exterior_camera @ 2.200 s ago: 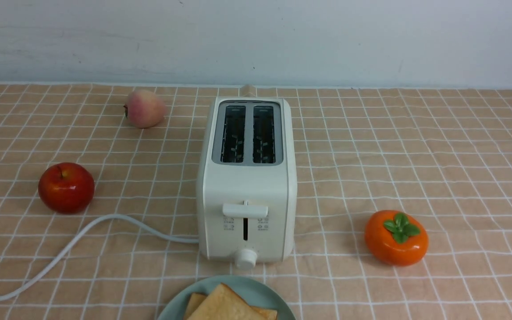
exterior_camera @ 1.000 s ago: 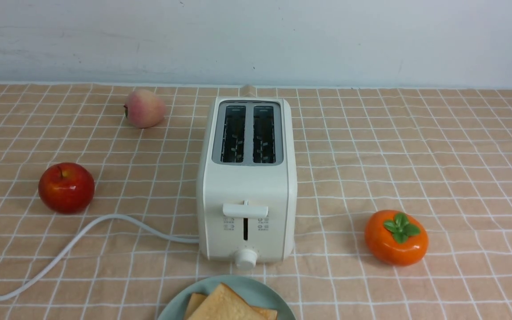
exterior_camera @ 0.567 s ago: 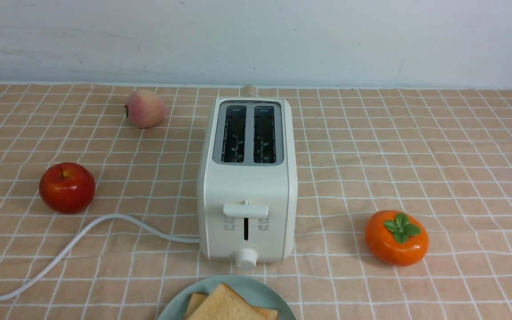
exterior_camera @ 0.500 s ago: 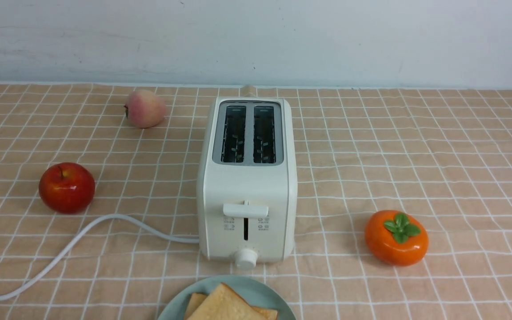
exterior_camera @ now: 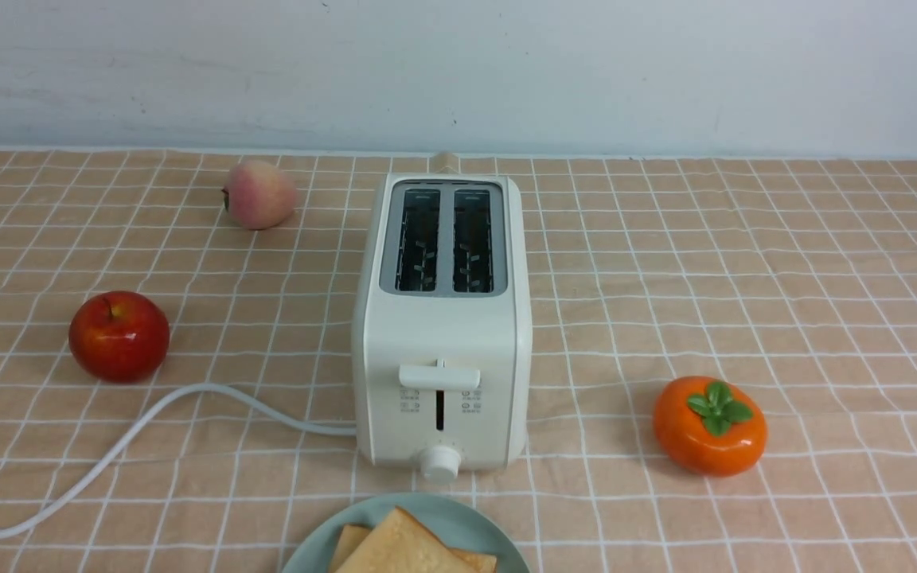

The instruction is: Take toasted bread from bread machine on light coffee tablecloth place on plate.

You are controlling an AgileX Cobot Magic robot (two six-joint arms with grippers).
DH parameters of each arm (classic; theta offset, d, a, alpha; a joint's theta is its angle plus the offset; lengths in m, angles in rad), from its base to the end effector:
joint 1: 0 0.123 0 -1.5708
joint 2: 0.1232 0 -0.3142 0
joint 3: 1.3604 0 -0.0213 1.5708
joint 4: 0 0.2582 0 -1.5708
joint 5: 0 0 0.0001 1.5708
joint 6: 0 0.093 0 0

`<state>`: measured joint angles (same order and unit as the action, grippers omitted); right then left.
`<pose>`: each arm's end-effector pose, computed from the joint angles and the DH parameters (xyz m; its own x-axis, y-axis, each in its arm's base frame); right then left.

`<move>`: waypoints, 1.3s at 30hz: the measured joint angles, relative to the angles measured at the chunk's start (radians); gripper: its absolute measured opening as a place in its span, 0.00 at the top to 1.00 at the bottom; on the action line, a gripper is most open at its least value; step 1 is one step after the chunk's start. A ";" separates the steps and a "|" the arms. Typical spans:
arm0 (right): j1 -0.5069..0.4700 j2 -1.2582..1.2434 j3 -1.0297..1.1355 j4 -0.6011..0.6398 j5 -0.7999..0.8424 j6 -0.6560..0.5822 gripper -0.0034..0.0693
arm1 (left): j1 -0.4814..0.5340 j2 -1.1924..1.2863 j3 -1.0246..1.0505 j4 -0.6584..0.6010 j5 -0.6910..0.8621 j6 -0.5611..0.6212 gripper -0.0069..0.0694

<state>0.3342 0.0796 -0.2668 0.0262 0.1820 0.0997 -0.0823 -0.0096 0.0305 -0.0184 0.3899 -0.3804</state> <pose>0.0259 0.0095 0.2852 0.0449 0.1481 -0.9880 -0.3408 0.9319 0.1242 0.0320 -0.0033 0.1673 -0.3265 -0.3614 -0.8734 -0.0407 0.9285 -0.3690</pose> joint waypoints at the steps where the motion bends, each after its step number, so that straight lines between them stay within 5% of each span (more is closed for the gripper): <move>1: 0.000 0.000 0.000 0.000 0.000 0.000 0.92 | 0.000 0.000 0.000 0.000 0.000 0.000 0.89; 22: -0.011 -0.007 0.000 -0.011 0.007 0.000 0.90 | 0.000 0.000 0.000 0.000 0.001 0.000 0.89; 33: -0.248 -0.050 0.231 -0.064 0.080 0.000 0.88 | 0.000 0.000 0.000 0.000 0.002 0.000 0.88; 39: -0.295 -0.088 0.285 -0.068 0.189 0.000 0.87 | 0.000 -0.001 0.000 -0.001 0.004 0.000 0.88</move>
<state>0.0388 -0.0089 0.0182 -0.0416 0.3708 0.0997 -0.0823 -0.0103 0.0308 -0.0194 0.3941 -0.3804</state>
